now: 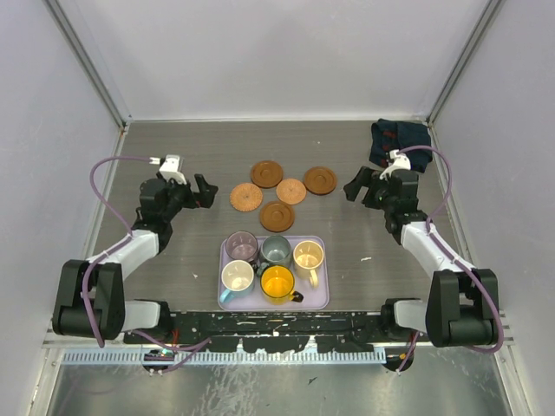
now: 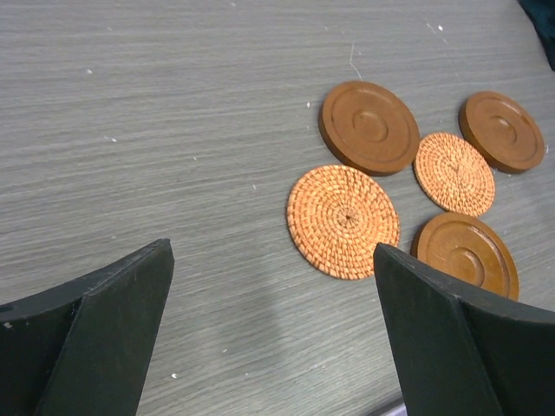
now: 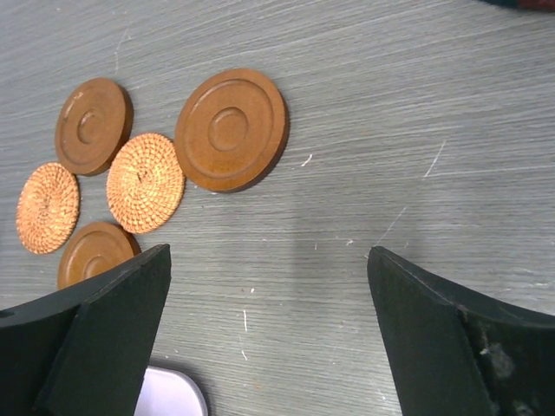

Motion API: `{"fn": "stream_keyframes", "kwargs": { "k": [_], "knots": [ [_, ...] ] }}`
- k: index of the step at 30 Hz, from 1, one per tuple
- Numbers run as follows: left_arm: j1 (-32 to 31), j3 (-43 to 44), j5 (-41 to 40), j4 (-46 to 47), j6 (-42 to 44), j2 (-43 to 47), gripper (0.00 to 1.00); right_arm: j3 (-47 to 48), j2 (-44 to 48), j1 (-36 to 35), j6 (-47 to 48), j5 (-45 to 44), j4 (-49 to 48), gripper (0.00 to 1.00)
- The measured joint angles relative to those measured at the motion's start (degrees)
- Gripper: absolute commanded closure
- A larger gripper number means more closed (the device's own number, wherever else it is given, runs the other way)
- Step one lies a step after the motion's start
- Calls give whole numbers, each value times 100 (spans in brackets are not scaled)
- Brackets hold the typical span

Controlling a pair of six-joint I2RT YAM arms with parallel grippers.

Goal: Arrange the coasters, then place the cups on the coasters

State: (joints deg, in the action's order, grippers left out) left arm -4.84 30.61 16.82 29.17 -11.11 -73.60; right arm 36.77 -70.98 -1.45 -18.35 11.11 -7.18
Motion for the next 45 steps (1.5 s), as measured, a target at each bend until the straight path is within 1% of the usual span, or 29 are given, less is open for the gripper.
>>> {"fn": "stream_keyframes", "kwargs": {
  "k": [1,2,4,12,14,15,17,20,21,22,23,25,26,27,29,32,34,36,38,39,40,41,43,45],
  "knots": [
    [-46,0,-2,15,0,-50,1,0,0,0,-35,37,-20,8],
    [-98,0,-7,15,0,-111,1,-4,9,0,-68,74,-55,2],
    [-177,0,-11,17,0,-186,1,-9,39,-2,-157,149,-168,0],
    [-509,131,-70,4,52,-466,2,-39,127,-2,-326,308,-658,0],
    [-560,181,-83,-7,92,-529,2,-61,127,-2,-323,341,-741,1],
    [-570,205,-101,-7,111,-560,2,-63,125,-2,-326,356,-767,5],
    [-586,236,-120,-2,127,-616,2,-63,118,-7,-323,391,-804,19],
    [-590,297,-164,-7,125,-765,1,-7,-15,-22,-304,509,-822,44],
    [-592,328,-166,-7,125,-828,1,28,-85,-42,-293,527,-822,65],
    [-595,372,-170,-9,125,-905,1,76,-179,-74,-278,533,-820,92],
    [-599,409,-181,-15,125,-973,2,144,-293,-120,-234,527,-804,96],
    [-610,492,-203,-28,125,-1091,7,323,-522,-273,-155,496,-717,95],
    [-621,553,-208,-26,125,-1158,11,437,-660,-393,-114,448,-691,95],
    [-632,603,-212,-26,122,-1215,17,551,-789,-531,-57,400,-664,94],
    [-671,719,-214,-24,114,-1338,21,772,-1021,-833,68,236,-590,95],
    [-769,866,-212,-26,131,-1491,35,1058,-1368,-1270,223,11,-538,97],
    [-872,973,-210,-26,146,-1617,50,1228,-1620,-1521,306,-114,-525,97],
    [-951,1060,-205,-26,153,-1755,71,1360,-1873,-1744,350,-186,-527,97],
    [-992,1119,-192,-22,133,-1886,95,1473,-2120,-1915,380,-203,-529,97],
    [-1016,1145,-184,-17,127,-1958,98,1541,-2245,-1978,393,-205,-518,97],
    [-1027,1165,-173,-13,98,-2020,99,1620,-2376,-2031,409,-208,-518,98],
    [-1034,1182,-160,0,83,-2072,97,1700,-2500,-2065,417,-208,-516,98],
    [-1036,1248,-133,-11,81,-2181,89,1875,-2747,-2116,431,-205,-516,97],
    [-1038,1377,-90,-31,70,-2295,87,2020,-2933,-2144,431,-195,-496,97]
  ]
}}
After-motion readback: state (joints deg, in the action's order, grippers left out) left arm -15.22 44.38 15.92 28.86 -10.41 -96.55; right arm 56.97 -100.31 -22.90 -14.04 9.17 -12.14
